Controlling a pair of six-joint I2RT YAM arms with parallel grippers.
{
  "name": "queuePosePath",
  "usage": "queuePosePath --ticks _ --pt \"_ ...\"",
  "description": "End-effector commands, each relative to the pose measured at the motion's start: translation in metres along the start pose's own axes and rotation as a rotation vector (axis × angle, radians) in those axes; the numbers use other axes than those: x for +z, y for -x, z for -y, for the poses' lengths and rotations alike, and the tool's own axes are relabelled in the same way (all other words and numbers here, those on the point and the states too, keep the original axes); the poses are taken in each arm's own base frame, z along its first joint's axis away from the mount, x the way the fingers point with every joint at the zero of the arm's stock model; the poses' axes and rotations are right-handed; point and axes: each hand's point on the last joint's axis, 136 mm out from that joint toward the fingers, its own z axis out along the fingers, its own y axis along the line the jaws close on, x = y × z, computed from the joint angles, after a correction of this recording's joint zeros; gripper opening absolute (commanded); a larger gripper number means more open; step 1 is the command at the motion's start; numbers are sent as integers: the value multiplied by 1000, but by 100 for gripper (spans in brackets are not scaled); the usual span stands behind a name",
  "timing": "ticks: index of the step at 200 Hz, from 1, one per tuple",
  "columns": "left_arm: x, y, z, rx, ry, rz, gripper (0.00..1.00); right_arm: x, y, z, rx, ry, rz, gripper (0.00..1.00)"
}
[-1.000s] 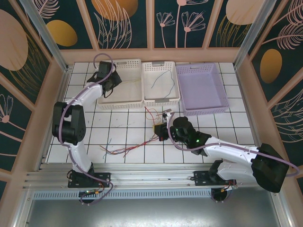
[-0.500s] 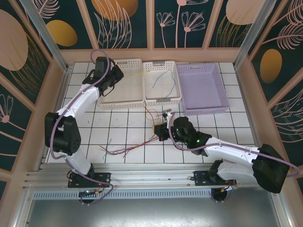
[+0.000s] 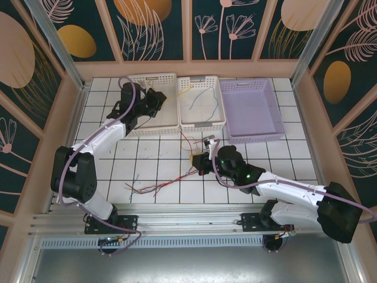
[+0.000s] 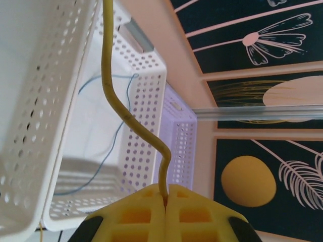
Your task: Untangle the cables
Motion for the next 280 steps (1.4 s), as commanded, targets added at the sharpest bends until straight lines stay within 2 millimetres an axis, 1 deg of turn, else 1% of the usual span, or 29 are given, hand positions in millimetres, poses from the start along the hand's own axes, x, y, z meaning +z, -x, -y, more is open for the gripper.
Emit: queuePosePath --ticks 1,12,15,18,24,53,61,70,72,73,120,139,165,178,204,225,253,259,276,278,280 --pt "0 -12 1 -127 -118 -45 0 -1 8 -11 17 40 19 0" --pt "3 -16 -10 -157 -120 -53 0 -1 8 -11 16 38 19 0" --pt "3 -15 -10 -162 -129 -50 0 -1 8 -12 16 39 18 0" --pt "4 -17 -20 -177 -116 -52 0 -1 8 -12 16 39 19 0" --pt "6 -19 -28 -193 -113 -57 0 -1 8 -11 17 38 17 0" --pt "14 -23 -51 -248 -103 -59 0 -1 7 -11 17 34 16 0" --pt "15 -21 -58 -265 -100 -51 0 -1 7 -11 17 34 13 0" --pt "13 -18 -60 -279 -109 -41 0 -1 7 -11 17 34 13 0" --pt "17 -19 -70 -293 -91 -43 0 -1 7 -11 17 33 12 0" --pt "18 -18 -72 -297 -88 -42 0 -1 7 -11 17 33 13 0" --pt "13 1 -119 -407 -55 16 0 -1 6 -10 15 28 8 0" --pt "13 5 -132 -427 -32 26 0 1 5 -10 15 28 2 0" --pt "19 11 -147 -449 12 31 0 4 4 -12 15 37 -10 0" --pt "21 15 -152 -454 34 35 0 5 3 -12 15 38 -15 0" --pt "28 21 -154 -422 104 39 0 6 3 -13 13 37 -18 0" --pt "26 29 -158 -424 147 71 0 6 2 -13 10 36 -22 0" --pt "28 37 -156 -420 168 77 0 5 3 -15 10 42 -23 0" --pt "27 37 -157 -421 174 79 5 5 3 -15 10 42 -21 0" --pt "24 38 -158 -421 189 87 12 4 3 -16 8 44 -24 0" --pt "26 42 -149 -411 173 92 14 4 3 -16 8 43 -24 0" --pt "26 44 -147 -407 170 95 15 4 3 -16 6 44 -24 0"
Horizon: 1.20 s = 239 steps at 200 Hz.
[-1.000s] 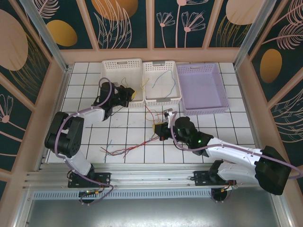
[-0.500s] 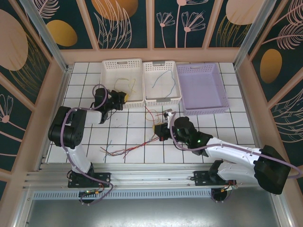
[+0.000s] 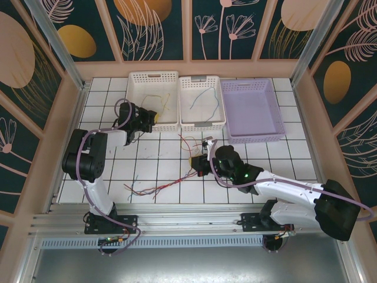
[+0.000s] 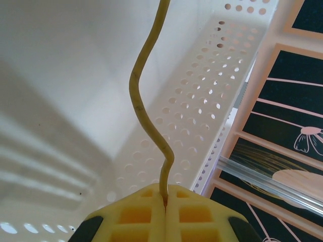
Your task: Untangle the cables
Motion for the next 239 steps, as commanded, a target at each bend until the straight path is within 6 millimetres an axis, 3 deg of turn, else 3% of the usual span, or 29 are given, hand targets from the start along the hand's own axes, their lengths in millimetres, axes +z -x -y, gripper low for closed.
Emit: queuePosePath --ticks 1,22,42,60,113,137,145,150,202,237,239 --pt "0 14 2 8 63 46 15 -2 14 -17 -11 47 26 0" --pt "-6 18 8 16 66 79 30 -2 14 -17 -12 50 20 0" --pt "-11 21 16 26 68 99 35 -3 15 -19 -14 55 19 0" --pt "-16 25 23 29 72 122 49 -4 15 -21 -17 59 19 0" --pt "-26 31 51 95 82 164 57 -7 15 -23 -20 63 22 0" --pt "-41 30 69 195 101 197 59 -9 16 -22 -25 57 26 0" --pt "-44 29 65 236 141 203 60 -9 16 -22 -26 56 26 0" --pt "-53 25 75 279 131 213 60 -9 17 -23 -29 56 27 0" --pt "-99 7 52 519 276 278 64 -10 20 -22 -43 49 38 0" --pt "-113 -31 21 648 326 232 65 -12 20 -20 -52 35 39 0" --pt "-113 -33 12 650 343 225 65 -12 20 -19 -53 34 39 0"
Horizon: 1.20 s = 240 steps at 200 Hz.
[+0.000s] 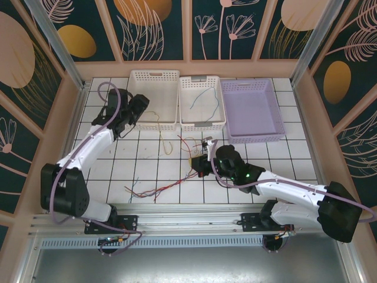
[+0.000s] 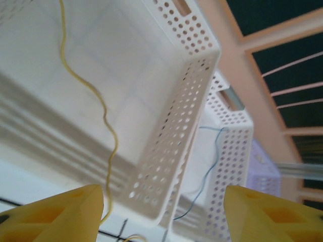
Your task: Untangle the cables
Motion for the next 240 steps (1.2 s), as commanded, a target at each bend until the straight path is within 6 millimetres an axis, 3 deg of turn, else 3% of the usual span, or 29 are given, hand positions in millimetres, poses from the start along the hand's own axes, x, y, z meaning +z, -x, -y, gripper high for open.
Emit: queuePosePath --ticks 1,52,71,93,158,240 --pt "-7 -40 -42 141 128 -53 65 -8 20 -13 -28 22 57 0" --pt "-13 -110 -92 253 210 -151 64 -15 18 -9 -27 9 69 0" --pt "-7 -121 -109 256 252 -168 64 -15 18 -9 -25 10 71 0" --pt "3 -129 -112 240 242 -177 64 -15 17 -9 -22 15 69 0" --pt "37 -127 -104 293 289 -144 67 -15 13 -6 -22 9 64 0" --pt "56 -117 -108 303 314 -69 65 -13 12 -7 -23 18 60 0"
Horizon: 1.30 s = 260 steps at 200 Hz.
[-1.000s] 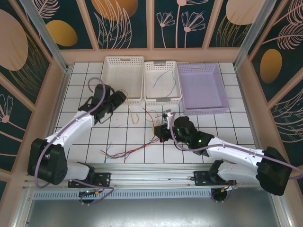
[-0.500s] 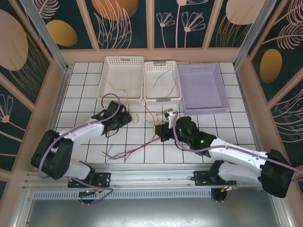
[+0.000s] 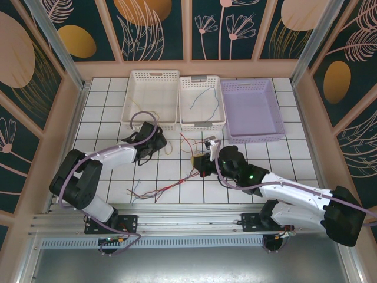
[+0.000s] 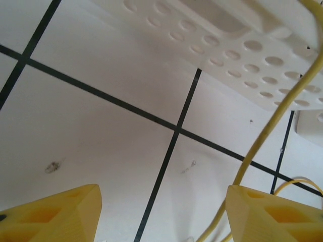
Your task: Untangle the cables
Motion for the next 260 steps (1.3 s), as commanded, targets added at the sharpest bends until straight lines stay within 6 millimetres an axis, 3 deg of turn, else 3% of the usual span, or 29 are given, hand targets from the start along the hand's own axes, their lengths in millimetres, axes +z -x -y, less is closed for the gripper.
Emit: queuePosePath --ticks 1,62,132,181,214,233,260 --pt "10 9 6 8 7 42 65 -2 5 -5 -18 17 25 0" --pt "10 17 26 -16 -58 58 59 -2 6 -7 -19 26 25 0" --pt "-27 27 35 -80 -154 112 64 1 4 -8 -19 36 19 0" --pt "1 20 50 -42 -133 49 63 5 7 -12 -21 47 12 0" --pt "18 15 45 -14 -93 31 59 3 8 -12 -24 42 15 0" --pt "27 13 44 -2 -71 27 53 4 8 -12 -24 41 11 0" --pt "29 15 47 12 -70 31 33 3 9 -12 -29 39 11 0"
